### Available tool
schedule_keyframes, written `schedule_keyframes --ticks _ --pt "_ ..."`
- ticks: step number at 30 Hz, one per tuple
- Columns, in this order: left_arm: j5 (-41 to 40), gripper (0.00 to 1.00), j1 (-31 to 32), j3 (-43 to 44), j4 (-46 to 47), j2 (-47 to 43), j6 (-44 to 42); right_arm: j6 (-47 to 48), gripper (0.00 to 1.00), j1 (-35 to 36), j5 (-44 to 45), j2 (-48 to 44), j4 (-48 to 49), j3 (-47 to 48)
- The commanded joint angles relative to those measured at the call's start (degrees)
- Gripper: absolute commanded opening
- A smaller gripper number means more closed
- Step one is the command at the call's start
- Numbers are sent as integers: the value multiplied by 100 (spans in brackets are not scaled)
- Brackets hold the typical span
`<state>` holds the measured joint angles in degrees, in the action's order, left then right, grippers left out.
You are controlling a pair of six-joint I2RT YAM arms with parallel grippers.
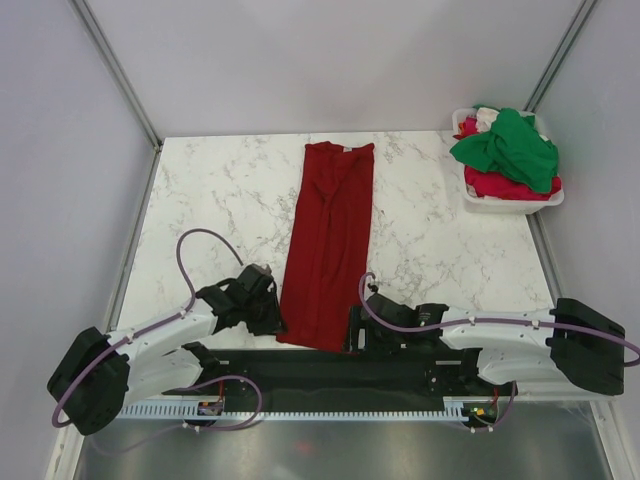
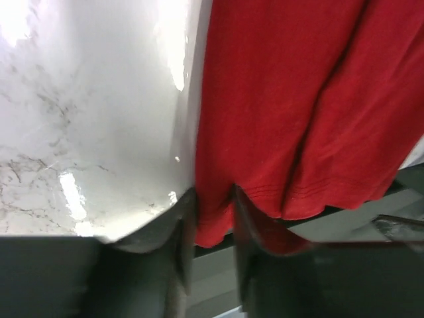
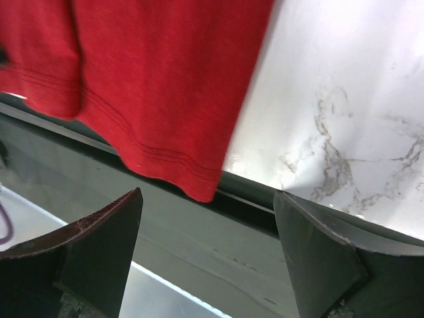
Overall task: Fold and stack the t-shirts
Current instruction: Fold the tshirt
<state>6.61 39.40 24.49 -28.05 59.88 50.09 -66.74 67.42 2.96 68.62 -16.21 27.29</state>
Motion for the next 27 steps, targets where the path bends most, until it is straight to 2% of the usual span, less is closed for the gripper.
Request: schedule_keyframes --ticks 1,2,3,4,10,14,20,27 --pt "112 31 234 -234 195 -46 291 -120 89 -9 583 -235 399 -30" --pt "121 23 270 -234 195 -38 335 -172 89 -9 591 -322 443 -83" --pt "121 6 296 -234 204 -29 361 -190 88 -9 618 -384 504 -153" --pt "130 2 323 -234 204 -11 423 -216 88 -9 635 -428 531 -197" --pt "139 3 411 -217 248 15 528 -454 77 -9 610 -534 776 -522" --pt "139 3 446 -217 265 41 546 -594 65 -9 451 -438 1259 -751" --pt "130 3 490 -261 265 33 608 -674 59 8 293 -174 1541 -822" --pt "112 3 508 -296 274 -108 695 -779 56 78 231 -191 1296 -804"
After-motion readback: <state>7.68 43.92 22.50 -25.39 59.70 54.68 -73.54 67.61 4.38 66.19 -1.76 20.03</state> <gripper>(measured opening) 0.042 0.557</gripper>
